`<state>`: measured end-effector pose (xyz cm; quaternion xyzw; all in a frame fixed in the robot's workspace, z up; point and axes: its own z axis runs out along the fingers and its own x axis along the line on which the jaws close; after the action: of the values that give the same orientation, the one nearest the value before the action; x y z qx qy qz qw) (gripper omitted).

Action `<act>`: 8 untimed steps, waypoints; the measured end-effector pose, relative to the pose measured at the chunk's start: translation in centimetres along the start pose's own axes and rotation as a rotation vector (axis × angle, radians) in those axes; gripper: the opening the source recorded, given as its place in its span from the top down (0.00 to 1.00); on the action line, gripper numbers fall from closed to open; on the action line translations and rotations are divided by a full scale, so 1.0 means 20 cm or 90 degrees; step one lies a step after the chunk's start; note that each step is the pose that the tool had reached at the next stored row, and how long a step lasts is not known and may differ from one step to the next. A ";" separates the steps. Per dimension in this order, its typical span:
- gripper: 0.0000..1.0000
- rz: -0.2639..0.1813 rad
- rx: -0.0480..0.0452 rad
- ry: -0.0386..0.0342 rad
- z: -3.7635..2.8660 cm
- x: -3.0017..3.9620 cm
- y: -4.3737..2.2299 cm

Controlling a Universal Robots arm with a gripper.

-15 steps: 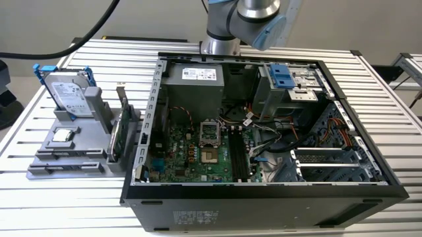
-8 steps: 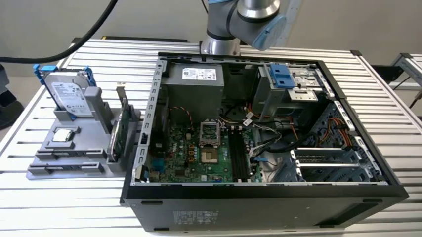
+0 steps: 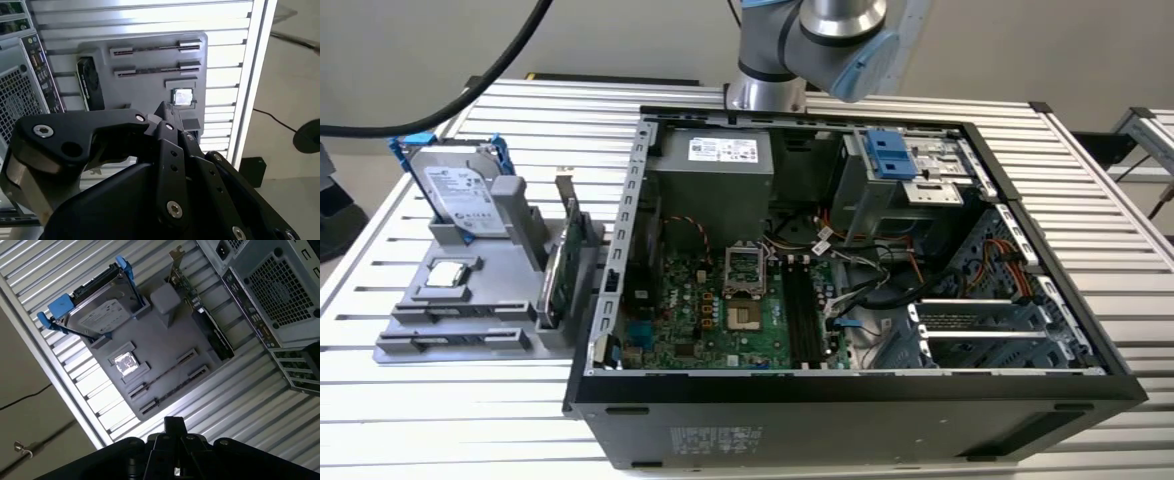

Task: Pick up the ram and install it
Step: 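Pick up the ram and move it above insertion slot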

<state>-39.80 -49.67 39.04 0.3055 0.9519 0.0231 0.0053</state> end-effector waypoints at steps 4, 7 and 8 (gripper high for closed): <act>1.00 0.024 -0.0001 -0.0011 0.000 0.001 -0.001; 1.00 0.042 -0.0001 -0.0020 0.000 0.002 -0.001; 1.00 0.047 -0.0001 -0.0022 0.000 0.002 -0.002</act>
<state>-39.86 -49.67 39.04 0.3404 0.9400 0.0228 0.0061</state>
